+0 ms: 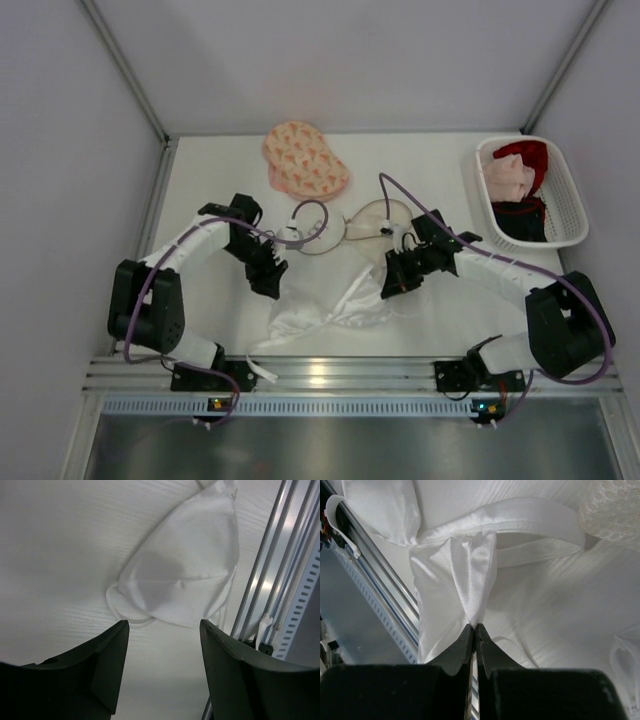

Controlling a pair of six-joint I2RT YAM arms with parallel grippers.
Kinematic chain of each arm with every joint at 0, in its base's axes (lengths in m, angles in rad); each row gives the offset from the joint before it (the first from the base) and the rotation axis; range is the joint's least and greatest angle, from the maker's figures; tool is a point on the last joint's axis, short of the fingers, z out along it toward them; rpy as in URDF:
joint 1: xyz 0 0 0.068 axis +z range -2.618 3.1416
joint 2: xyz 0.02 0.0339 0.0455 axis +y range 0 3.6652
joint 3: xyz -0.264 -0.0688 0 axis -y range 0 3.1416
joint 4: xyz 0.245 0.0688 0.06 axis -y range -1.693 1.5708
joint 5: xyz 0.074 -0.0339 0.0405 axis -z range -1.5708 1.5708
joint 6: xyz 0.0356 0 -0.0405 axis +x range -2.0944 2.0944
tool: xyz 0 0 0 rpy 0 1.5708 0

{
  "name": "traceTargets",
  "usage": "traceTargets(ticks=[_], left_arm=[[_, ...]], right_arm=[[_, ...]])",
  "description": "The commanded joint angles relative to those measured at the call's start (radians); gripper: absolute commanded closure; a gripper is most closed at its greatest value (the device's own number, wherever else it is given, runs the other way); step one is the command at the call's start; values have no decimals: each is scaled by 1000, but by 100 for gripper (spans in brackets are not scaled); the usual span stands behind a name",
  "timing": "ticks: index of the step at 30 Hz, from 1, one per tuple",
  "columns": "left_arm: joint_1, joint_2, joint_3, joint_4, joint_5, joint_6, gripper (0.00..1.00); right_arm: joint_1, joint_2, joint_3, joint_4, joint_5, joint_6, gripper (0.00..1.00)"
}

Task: Place the bra in the laundry bag and zip it closed
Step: Adjust the bra at the center of the board.

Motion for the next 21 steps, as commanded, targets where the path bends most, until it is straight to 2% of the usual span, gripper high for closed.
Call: traceTargets(ticks=[1, 7, 12, 15, 16, 19, 21], left_arm=[[-29, 56, 51, 128, -14, -127, 36], [-120, 165, 36, 235, -117, -174, 38], [-195, 196, -19, 294, -176, -179, 42], [-207, 211, -56, 332, -197, -202, 60], [-209, 216, -62, 335, -200, -205, 73], [-207, 214, -51, 349, -228, -242, 100], [-204, 187, -31, 350, -249, -256, 100]], right_arm=[[14, -11, -2, 31, 7, -5, 100], [15, -16, -13, 51, 11, 4, 100], [15, 4, -5, 45, 17, 4, 100], [14, 9, -1, 43, 20, 4, 100], [14, 12, -1, 45, 21, 3, 100], [14, 15, 9, 48, 22, 17, 100], [15, 21, 21, 49, 19, 29, 100]])
